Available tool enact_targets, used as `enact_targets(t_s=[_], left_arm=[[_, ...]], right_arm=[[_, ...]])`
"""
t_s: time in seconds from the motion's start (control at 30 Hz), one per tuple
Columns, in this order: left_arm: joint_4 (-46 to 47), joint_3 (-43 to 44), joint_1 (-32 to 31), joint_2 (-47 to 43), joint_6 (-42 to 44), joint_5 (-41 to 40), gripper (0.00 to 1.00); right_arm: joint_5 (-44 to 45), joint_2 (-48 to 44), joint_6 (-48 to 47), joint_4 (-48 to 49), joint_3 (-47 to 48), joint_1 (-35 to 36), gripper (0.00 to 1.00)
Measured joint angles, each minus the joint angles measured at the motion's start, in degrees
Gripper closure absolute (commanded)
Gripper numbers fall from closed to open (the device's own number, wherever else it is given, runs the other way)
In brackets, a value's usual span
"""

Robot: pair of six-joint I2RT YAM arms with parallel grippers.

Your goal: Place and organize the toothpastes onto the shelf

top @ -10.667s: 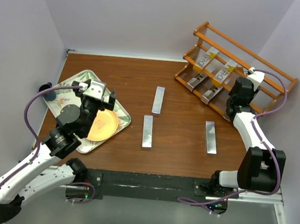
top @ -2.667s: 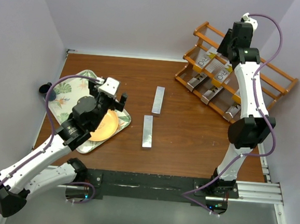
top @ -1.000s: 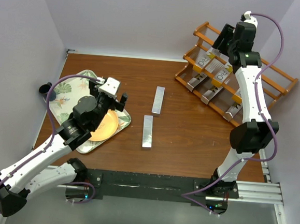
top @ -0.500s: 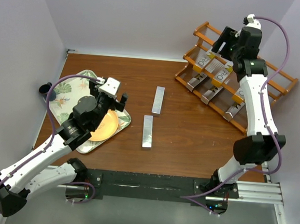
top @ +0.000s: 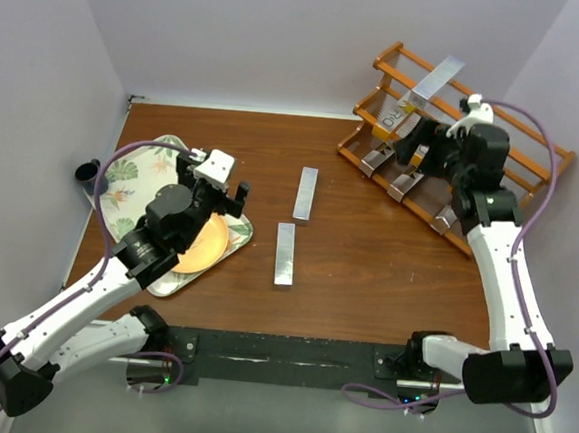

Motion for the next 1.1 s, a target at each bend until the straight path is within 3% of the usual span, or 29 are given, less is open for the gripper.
enact_targets(t_s=[0.17,0.43,0.7,0.9,1.1], left_arm=[[-0.70,0.00,0.00,0.79,-1.01,-0.04,0.01],[-0.83,0.00,0.07,1.42,-1.20,-0.31,0.01],[-0.83,0.00,0.11,1.22,-1.20,-0.66,0.01],[-0.83,0.00,0.22,0.61,-1.20,-0.68,0.01],[-0.81,0.00,0.28,0.17,-1.20,-0.68,0.01]], right_arm=[[2.03,-4.09,0.48,1.99,-13.07,5.73,0.02],[17.07,0.13,6.67,12.15,-26.47,27.52,0.02],[33.57,19.78,11.69,24.70,-24.57,41.53,0.06],[40.26,33.62,14.08,28.35,-16.63,43.43,0.14],[44.87,40.94,15.10,30.23,-11.76,43.45,0.25]])
